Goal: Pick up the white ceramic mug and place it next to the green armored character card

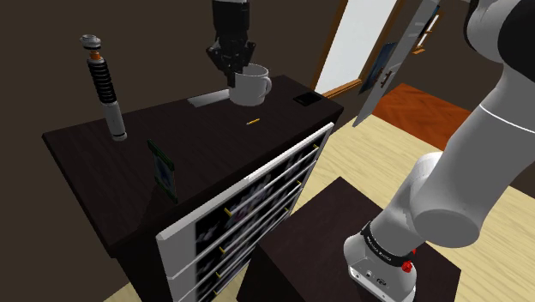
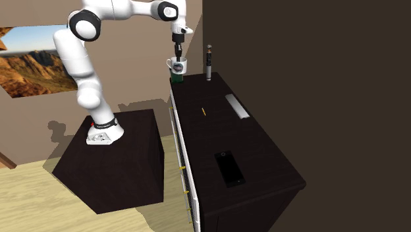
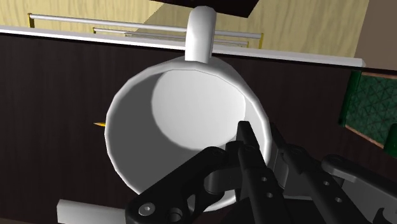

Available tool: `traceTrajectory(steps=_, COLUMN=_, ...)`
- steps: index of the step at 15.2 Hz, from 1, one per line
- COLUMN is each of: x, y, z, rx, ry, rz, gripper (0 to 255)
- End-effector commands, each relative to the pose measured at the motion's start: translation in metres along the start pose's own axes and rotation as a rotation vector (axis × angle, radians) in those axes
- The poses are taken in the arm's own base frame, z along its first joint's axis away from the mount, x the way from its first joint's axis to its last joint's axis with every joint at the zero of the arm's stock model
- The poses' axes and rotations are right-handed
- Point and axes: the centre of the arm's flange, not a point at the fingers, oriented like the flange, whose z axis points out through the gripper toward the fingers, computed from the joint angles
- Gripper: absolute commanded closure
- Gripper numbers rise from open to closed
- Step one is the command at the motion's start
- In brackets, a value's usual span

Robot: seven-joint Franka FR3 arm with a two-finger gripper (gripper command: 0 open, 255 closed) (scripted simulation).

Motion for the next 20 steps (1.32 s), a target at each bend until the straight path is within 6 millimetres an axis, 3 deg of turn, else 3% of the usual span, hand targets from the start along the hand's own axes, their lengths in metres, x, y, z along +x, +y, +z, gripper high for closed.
traceTrajectory(steps=1, x=0.002, y=-0.008, z=0.008, rx=0.0, ry=0.0, rz=0.002, gripper=255)
traceTrajectory(steps=20, x=0.015, y=-0.015, z=0.107, rx=0.0, ry=0.0, rz=0.002, gripper=255)
